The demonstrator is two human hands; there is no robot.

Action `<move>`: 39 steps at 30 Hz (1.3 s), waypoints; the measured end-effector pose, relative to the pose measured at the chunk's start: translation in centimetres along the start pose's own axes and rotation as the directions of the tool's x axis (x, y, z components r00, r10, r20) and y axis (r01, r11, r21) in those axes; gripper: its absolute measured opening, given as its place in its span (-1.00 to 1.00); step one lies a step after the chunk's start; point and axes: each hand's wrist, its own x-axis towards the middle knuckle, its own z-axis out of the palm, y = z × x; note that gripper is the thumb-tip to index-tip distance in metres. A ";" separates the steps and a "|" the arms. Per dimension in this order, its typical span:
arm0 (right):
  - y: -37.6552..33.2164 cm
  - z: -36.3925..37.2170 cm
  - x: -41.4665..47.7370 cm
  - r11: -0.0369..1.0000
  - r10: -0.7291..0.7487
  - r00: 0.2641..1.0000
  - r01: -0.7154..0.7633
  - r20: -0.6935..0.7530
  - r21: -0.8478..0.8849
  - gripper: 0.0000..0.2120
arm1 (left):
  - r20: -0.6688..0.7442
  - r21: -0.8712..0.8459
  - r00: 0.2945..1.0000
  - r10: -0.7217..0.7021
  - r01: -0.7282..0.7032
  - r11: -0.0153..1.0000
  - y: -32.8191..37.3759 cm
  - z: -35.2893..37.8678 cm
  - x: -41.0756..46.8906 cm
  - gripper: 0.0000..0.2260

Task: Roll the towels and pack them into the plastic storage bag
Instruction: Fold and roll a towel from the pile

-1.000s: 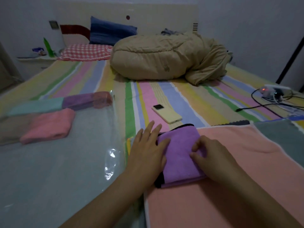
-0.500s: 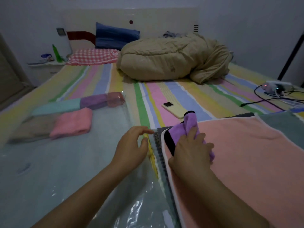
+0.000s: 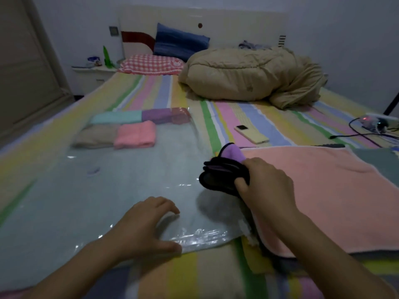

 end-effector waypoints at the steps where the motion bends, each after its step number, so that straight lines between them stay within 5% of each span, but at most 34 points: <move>1: -0.1 0.2 -0.8 0.999 -0.029 1.000 0.029 0.008 -0.043 -0.72 | 0.010 0.011 1.000 0.018 -0.019 1.000 -0.1 0.0 -0.8 -0.34; 4: 0.4 1.8 -2.5 0.973 -0.076 0.991 0.097 0.109 -0.210 -0.47 | -0.014 0.038 0.999 0.039 -0.039 0.999 -0.4 0.3 -2.5 -0.36; 9: 0.8 4.1 -3.5 0.939 -0.054 0.965 0.137 0.256 -0.316 -0.44 | 0.011 -0.054 1.000 -0.005 0.006 0.999 -0.8 -0.5 -3.6 -0.53; 15: 2.3 3.8 -3.0 0.952 -0.087 0.987 0.121 0.133 -0.281 -0.64 | -0.041 -0.098 0.994 -0.100 0.096 0.991 -1.1 -1.6 -4.7 -0.82; 17: 1.9 3.1 -3.3 0.993 -0.049 0.999 0.048 -0.005 -0.106 -0.73 | -0.096 -0.066 0.980 -0.175 0.169 0.983 -0.9 -2.1 -5.0 -0.91; 19: 0.4 2.5 -3.9 0.966 0.018 0.986 0.025 -0.164 0.256 -0.83 | -0.137 -0.032 0.955 -0.263 0.261 0.965 -1.1 -2.6 -5.0 -0.92; 21: -2.1 2.1 -4.9 0.869 -0.022 0.944 0.180 -0.329 0.462 -0.78 | -0.117 -0.063 0.935 -0.335 0.330 0.942 -1.7 -2.8 -5.0 -0.92; 23: -4.6 2.0 -6.5 0.828 -0.176 0.896 0.359 -0.408 0.431 -0.64 | -0.035 -0.143 0.932 -0.360 0.352 0.925 -2.1 -3.0 -5.0 -0.95; 26: -6.7 3.3 -8.5 0.772 -0.418 0.833 0.536 -0.362 0.342 -0.52 | 0.012 -0.241 0.926 -0.378 0.370 0.897 -2.5 -3.6 -5.0 -0.94; 29: -6.5 5.7 -9.2 0.698 -0.653 0.717 0.695 -0.245 0.172 -0.56 | 0.014 -0.358 0.928 -0.372 0.352 0.865 -3.0 -4.3 -5.2 -0.67; 31: -5.6 7.2 -9.2 0.673 -0.726 0.681 0.732 -0.098 0.102 -0.53 | -0.029 -0.449 0.918 -0.395 0.341 0.826 -3.4 -4.8 -5.2 -0.79; 35: -5.4 7.9 -8.6 0.748 -0.664 0.738 0.654 0.122 0.114 -0.48 | -0.195 -0.524 0.895 -0.400 0.250 0.814 -2.6 -5.9 -5.0 -0.94; 39: -8.4 6.9 -6.8 0.879 -0.445 0.883 0.399 0.149 0.260 -0.63 | -0.287 -0.512 0.902 -0.323 0.140 0.847 -2.0 -7.2 -5.0 -0.98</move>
